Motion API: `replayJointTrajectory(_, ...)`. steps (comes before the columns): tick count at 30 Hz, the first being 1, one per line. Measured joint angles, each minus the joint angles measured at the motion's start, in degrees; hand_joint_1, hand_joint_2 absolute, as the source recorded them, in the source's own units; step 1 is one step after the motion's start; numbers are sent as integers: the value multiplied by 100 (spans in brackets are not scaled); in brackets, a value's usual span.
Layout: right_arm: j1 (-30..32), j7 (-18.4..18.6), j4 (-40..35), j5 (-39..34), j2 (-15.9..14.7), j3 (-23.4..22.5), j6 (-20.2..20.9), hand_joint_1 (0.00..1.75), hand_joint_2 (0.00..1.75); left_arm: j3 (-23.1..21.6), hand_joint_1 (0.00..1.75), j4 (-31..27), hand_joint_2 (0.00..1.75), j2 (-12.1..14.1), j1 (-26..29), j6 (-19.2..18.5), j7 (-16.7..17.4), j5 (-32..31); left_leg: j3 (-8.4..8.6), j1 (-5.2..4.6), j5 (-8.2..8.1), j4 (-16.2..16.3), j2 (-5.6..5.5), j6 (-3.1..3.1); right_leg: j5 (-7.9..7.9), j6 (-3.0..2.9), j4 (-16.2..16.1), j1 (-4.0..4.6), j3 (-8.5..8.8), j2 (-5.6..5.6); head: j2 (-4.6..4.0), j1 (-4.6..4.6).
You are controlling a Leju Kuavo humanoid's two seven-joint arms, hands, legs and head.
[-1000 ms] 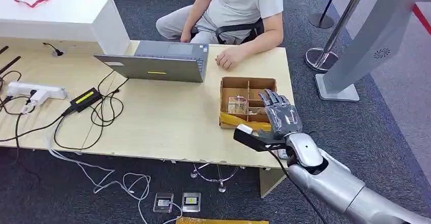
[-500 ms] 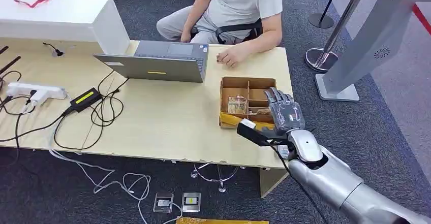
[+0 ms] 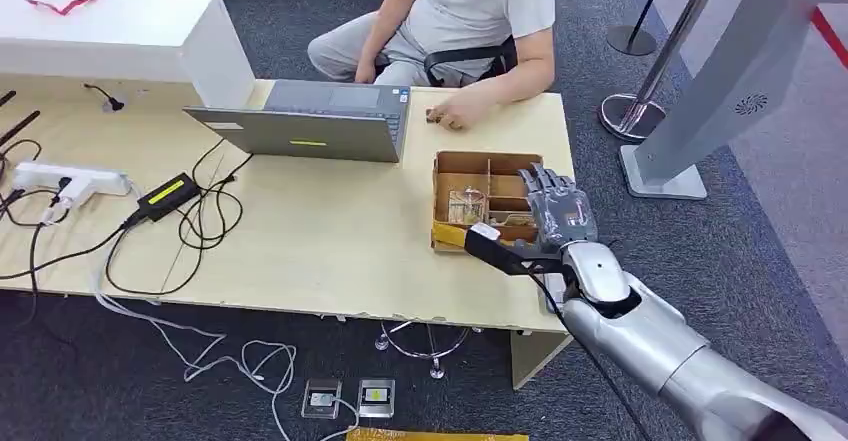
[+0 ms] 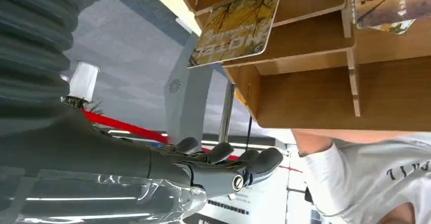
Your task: Pass the card to the sensor for recognition and then transmit it.
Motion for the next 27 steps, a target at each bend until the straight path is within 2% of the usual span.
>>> replayJointTrajectory(11, 10, -155, 277, 15, 315, 2, -9, 0, 175, 0, 0, 0, 0, 0, 0, 17, 4, 50, 1, 0, 0, 0, 0, 0, 0, 0, 0, 0, -1, 0, 0, 0)
replayJointTrajectory(27, 20, -120, 570, -26, 319, -28, -70, 0, 175, 0, 0, 0, 0, 0, 1, 28, 7, 114, 2, 0, 0, 0, 1, 0, 0, 0, 0, 0, -1, 1, 0, 0)
